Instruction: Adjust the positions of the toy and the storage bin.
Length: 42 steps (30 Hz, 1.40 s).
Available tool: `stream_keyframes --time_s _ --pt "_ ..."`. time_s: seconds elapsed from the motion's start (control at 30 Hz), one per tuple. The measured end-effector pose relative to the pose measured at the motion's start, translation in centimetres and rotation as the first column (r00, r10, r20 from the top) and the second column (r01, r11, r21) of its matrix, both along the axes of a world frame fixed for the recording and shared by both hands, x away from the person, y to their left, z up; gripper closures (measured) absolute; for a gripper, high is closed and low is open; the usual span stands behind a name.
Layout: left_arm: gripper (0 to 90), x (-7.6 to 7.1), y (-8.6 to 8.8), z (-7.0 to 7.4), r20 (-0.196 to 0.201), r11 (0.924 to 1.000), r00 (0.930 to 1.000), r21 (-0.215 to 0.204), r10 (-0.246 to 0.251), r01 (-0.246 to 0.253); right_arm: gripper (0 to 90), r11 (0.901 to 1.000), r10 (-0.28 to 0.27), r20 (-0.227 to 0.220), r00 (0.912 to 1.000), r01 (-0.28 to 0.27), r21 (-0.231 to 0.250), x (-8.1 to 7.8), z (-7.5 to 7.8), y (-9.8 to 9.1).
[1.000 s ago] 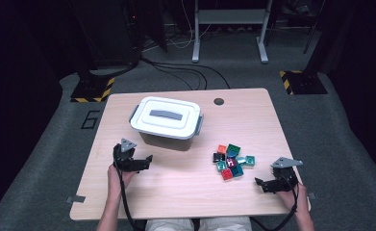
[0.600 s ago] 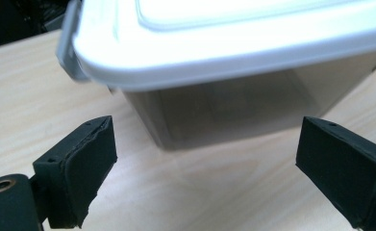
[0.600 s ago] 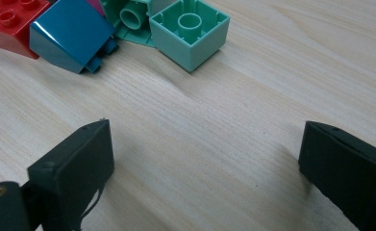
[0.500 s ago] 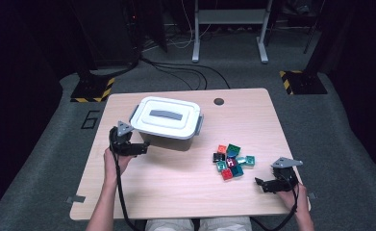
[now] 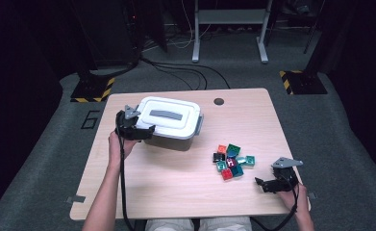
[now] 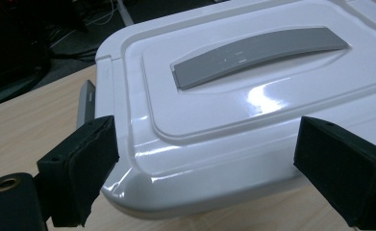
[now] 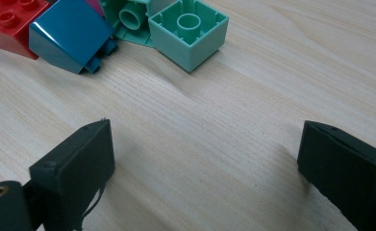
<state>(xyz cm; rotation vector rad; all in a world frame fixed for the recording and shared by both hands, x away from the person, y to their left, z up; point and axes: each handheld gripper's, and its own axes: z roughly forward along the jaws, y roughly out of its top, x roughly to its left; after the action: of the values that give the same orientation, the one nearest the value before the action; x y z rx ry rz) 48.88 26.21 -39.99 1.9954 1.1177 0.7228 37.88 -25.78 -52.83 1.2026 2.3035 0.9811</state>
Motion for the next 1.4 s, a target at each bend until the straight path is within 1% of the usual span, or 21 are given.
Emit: stream_keyframes --time_s 0.17,0.23,0.3,0.33,0.4,0.47,0.5,0.63,0.67,0.77,0.97,1.07,1.27,1.4 --pt "8.2 1.4 -0.6 -0.1 -0.019 0.9999 0.9997 0.009 -0.013 0.013 5.9 1.0000 -0.005 0.002 1.0000 0.005 0.000 0.0 0.0 0.0" --pt "8.6 1.7 -0.8 -0.3 -0.031 0.9996 0.9992 0.016 -0.024 0.024 6.0 1.0000 -0.005 0.001 1.0000 0.005 0.000 0.0 0.0 0.0" --pt "9.3 2.0 -0.9 -0.4 -0.037 0.9996 0.9990 0.013 -0.026 0.027 6.1 1.0000 -0.007 -0.001 1.0000 0.007 0.002 0.0 0.0 0.0" --pt "9.2 2.1 -0.9 -0.5 -0.038 0.9995 0.9988 0.001 -0.030 0.030 6.2 1.0000 -0.006 -0.001 1.0000 0.006 0.002 0.0 0.0 0.0" --pt "9.0 2.4 -0.9 -0.6 -0.058 0.9993 0.9979 -0.023 -0.030 0.028 6.3 1.0000 -0.007 -0.001 1.0000 0.007 0.002 0.0 0.0 0.0" --pt "9.1 2.5 -0.7 -0.8 -0.076 0.9978 0.9962 -0.054 -0.043 0.039 6.4 1.0000 -0.008 -0.002 1.0000 0.008 0.003 -0.1 0.0 0.0" --pt "9.1 2.6 -0.6 -0.9 -0.084 0.9961 0.9953 -0.078 -0.047 0.040 6.4 1.0000 -0.008 -0.001 1.0000 0.008 0.003 -0.1 0.0 0.0" --pt "9.0 2.5 -0.7 -0.9 -0.089 0.9965 0.9946 -0.069 -0.053 0.047 6.5 1.0000 -0.007 0.000 1.0000 0.007 0.002 0.0 0.0 -0.1" --pt "9.0 2.4 -0.7 -0.8 -0.094 0.9970 0.9940 -0.057 -0.057 0.052 6.5 1.0000 -0.007 0.000 1.0000 0.007 0.002 0.0 0.0 -0.1" --pt "9.0 2.2 -0.7 -0.7 -0.106 0.9976 0.9928 -0.047 -0.056 0.051 6.6 1.0000 -0.008 0.001 1.0000 0.008 0.002 0.0 0.0 -0.1" --pt "8.6 1.7 -1.3 -0.6 -0.119 0.9976 0.9913 -0.047 -0.057 0.052 6.9 1.0000 -0.009 0.002 1.0000 0.009 0.001 0.0 0.0 -0.1" --pt "8.7 1.1 -1.8 -0.5 -0.125 0.9979 0.9907 -0.042 -0.055 0.050 7.0 1.0000 -0.009 0.002 1.0000 0.009 0.001 0.0 0.0 -0.1" --pt "8.7 0.0 -2.6 -0.5 -0.119 0.9979 0.9914 -0.043 -0.054 0.049 7.0 1.0000 -0.009 0.002 1.0000 0.009 0.001 0.0 0.0 -0.1" --pt "8.7 -0.3 -2.9 -0.6 -0.119 0.9983 0.9920 -0.045 -0.042 0.037 7.0 1.0000 -0.007 0.005 1.0000 0.007 0.000 0.0 0.0 -0.1"
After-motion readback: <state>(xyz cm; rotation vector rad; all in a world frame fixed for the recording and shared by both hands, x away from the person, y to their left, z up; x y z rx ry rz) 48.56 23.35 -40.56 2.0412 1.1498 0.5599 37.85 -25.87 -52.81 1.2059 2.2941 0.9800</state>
